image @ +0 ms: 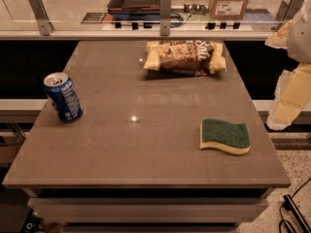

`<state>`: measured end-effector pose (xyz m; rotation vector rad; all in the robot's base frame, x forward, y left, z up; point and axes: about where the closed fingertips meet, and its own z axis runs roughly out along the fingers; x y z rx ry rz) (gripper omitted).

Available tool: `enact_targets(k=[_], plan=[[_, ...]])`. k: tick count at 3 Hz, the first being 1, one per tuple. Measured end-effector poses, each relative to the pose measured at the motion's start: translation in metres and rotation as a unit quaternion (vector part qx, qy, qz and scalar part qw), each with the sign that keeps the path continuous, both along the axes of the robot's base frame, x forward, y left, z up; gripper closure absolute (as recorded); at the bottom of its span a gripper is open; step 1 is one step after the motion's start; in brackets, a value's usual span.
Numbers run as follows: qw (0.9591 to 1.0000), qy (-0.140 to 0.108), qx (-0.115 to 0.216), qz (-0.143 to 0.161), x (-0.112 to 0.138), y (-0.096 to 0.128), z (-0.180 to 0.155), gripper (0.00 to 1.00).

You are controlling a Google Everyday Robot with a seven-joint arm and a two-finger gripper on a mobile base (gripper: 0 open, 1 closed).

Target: Move brown chip bag near pepsi can

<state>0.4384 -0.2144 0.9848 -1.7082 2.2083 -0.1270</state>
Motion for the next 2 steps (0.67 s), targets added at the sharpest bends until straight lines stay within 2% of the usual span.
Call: enact_targets(k=[1, 2], plan=[[1.0000, 0.000, 0.000, 0.000, 0.0000, 0.0000, 0.0000, 0.00], [0.9999, -0.010, 0.003, 0.003, 0.0069, -0.0012, -0.0004, 0.00]])
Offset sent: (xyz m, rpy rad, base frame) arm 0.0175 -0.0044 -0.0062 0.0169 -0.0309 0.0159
